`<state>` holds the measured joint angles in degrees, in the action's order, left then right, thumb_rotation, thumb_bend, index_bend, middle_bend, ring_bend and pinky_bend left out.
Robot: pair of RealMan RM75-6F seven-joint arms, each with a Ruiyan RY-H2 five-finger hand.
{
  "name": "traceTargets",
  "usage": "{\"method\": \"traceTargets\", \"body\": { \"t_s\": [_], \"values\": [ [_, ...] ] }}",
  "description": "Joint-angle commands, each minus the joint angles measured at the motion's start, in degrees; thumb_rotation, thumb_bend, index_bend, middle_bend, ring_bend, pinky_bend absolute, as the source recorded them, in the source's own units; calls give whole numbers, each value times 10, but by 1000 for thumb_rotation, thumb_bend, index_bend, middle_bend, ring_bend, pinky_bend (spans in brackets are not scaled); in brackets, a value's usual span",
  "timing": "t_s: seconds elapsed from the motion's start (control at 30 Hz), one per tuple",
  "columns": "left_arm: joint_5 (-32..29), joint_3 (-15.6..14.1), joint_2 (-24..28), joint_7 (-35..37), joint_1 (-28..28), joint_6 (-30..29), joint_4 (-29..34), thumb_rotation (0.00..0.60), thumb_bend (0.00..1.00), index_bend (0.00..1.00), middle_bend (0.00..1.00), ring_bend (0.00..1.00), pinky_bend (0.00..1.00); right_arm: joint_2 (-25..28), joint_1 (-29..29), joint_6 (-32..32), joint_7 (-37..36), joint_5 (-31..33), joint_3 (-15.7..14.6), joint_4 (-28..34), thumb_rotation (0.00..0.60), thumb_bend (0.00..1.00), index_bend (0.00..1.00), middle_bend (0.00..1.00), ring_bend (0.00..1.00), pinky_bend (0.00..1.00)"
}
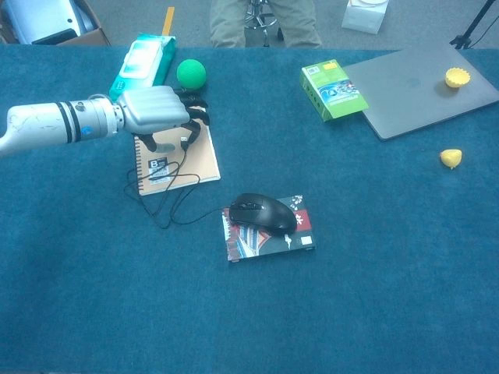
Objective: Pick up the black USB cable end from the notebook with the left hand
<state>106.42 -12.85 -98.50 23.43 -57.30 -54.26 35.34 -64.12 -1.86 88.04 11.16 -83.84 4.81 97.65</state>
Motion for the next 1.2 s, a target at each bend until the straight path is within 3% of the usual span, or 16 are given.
{"method": "traceTargets", "body": {
  "t_s": [0.03,1.2],
  "values": [
    [-1,-3,-1,1,1,-1,-2,600,371,392,164,44,18,0,0,0,0,0,0,0,600,415,566,470,384,449],
    [-29,-5,-3,12,9,2,6,600,371,493,184,44,18,2,6,8,-4,-1,1,-2,600,414,566,470,384,449]
  ]
}}
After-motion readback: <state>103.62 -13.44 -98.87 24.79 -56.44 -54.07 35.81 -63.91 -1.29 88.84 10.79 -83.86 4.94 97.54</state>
